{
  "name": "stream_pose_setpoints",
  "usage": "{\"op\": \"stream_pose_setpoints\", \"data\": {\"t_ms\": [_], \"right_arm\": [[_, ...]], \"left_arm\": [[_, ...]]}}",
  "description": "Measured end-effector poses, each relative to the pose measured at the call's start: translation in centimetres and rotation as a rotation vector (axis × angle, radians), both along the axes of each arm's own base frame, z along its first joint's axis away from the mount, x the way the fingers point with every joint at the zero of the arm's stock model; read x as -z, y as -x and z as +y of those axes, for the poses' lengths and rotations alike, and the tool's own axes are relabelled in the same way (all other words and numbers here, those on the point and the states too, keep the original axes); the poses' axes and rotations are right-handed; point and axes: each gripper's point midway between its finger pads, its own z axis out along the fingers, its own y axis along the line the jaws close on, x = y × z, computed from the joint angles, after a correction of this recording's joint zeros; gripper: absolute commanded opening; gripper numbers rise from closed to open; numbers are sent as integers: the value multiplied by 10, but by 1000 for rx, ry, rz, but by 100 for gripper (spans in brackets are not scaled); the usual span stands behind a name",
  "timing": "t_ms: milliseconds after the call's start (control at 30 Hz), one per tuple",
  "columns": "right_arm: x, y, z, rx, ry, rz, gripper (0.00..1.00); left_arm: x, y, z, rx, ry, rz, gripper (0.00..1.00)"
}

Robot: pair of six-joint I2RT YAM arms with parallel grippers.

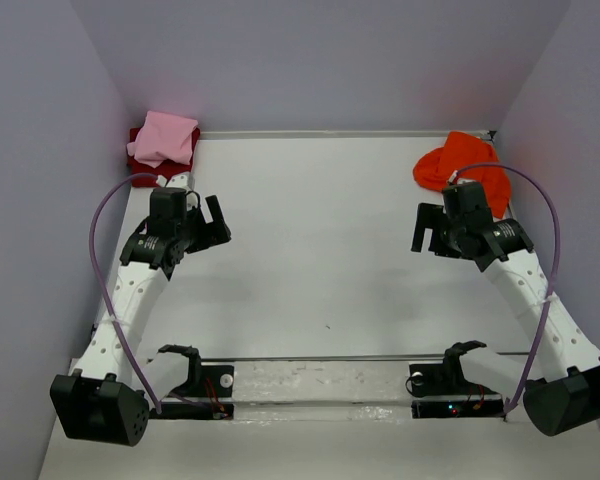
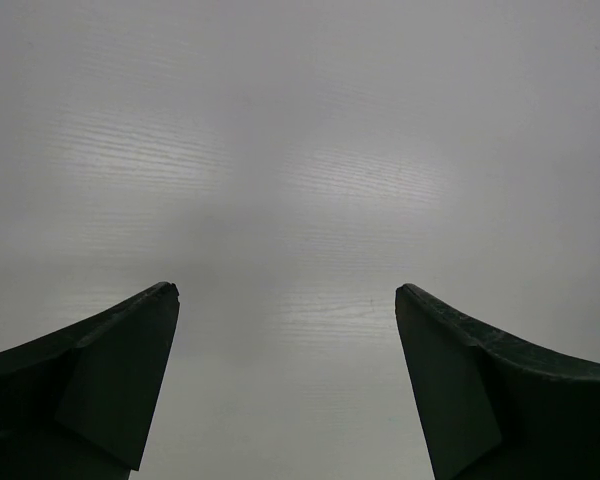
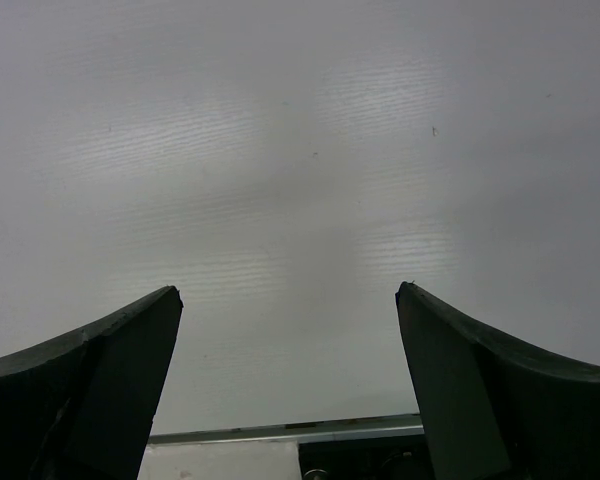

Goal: Fold and stack the t-shirts
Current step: Grab crumpled tshirt from the corner of the board with the right arm

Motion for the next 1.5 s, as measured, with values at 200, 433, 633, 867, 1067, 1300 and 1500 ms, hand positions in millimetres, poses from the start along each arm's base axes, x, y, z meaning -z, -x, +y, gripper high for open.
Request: {"op": "stream_pose_setpoints", "data": {"t_ms": [200, 433, 633, 867, 1067, 1300, 1500], "right_arm": [[-7, -3, -3, 33, 0, -21, 95], [-6, -25, -10, 81, 64, -15, 95], [43, -94, -2, 91, 31, 142, 95], [65, -165, -27, 172, -43, 172, 95], [59, -222, -56, 209, -87, 113, 92], [92, -264, -78, 239, -111, 135, 91], [139, -286, -82, 242, -122, 197, 91]], "left_arm": [[-2, 1, 0, 1, 3, -7, 99], [-2, 1, -1, -1, 7, -8, 99], [-5, 3, -2, -3, 20, -19, 99], [-2, 5, -2, -15, 31, -15, 99], [-2, 4, -2, -25, 37, -17, 99], [-2, 4, 0, -42, 36, -17, 99], [-1, 3, 2, -53, 30, -13, 99]]}}
